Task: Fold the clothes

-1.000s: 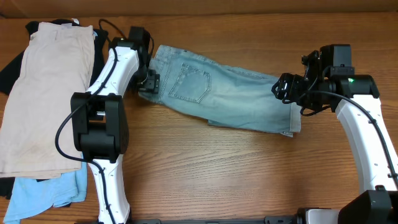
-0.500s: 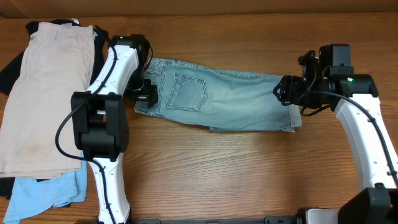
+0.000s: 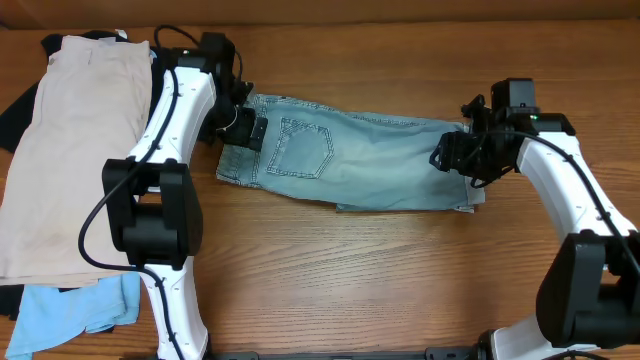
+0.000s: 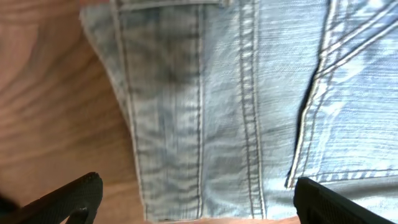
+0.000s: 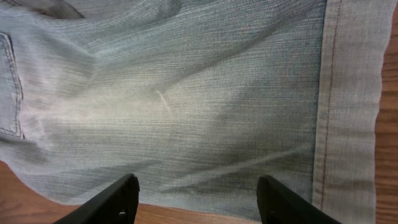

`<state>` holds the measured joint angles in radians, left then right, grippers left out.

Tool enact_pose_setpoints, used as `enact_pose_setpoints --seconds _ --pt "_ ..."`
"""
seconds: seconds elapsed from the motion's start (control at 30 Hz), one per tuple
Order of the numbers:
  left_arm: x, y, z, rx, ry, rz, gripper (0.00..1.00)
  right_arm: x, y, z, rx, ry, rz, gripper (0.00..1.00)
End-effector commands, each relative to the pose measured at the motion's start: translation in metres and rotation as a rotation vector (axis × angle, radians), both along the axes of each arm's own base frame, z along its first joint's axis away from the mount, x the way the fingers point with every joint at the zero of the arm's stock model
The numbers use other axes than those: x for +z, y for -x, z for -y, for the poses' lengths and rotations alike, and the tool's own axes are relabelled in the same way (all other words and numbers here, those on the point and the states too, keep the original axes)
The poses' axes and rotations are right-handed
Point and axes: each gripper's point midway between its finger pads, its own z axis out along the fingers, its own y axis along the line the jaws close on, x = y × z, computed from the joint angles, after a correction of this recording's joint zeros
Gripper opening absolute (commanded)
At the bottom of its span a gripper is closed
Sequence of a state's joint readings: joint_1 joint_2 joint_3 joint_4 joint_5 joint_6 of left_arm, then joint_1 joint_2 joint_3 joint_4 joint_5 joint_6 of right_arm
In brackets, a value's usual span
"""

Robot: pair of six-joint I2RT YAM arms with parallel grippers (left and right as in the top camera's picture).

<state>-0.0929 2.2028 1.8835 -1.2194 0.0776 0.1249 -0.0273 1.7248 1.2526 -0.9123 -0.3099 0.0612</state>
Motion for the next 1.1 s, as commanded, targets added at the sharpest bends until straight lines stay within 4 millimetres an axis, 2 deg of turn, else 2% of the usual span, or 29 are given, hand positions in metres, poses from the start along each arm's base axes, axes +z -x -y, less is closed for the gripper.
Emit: enact_pose_setpoints --seconds 0.0,0.2,0.33,0.53,0.63,1.0,1.07 --pt "0.003 -0.004 -0.007 -0.056 0.045 0.030 1.00 0.000 -0.002 0.000 0.009 -0.004 0.011 0.65" --pt "0.004 -0.018 -0.027 -0.022 0.057 0.084 1.00 0.000 -0.003 0.000 0.008 -0.002 0.019 0.65" --pt "0.007 -0.021 -0.019 -0.073 0.144 0.106 1.00 0.000 -0.003 0.000 0.008 0.000 0.018 0.65" --pt "0.002 -0.021 -0.014 -0.079 0.163 0.109 1.00 0.000 -0.003 0.001 0.006 0.005 0.019 0.66" --pt "-0.005 -0.019 -0.013 -0.079 0.174 0.105 1.00 -0.001 -0.004 0.004 0.003 0.020 0.018 0.69" --pt "-0.041 -0.012 -0.012 -0.090 0.182 0.040 1.00 0.000 -0.006 0.004 0.002 0.023 0.028 0.70" --pt "-0.047 -0.010 -0.008 -0.089 0.202 0.023 0.97 0.000 -0.006 0.004 0.002 0.023 0.029 0.70"
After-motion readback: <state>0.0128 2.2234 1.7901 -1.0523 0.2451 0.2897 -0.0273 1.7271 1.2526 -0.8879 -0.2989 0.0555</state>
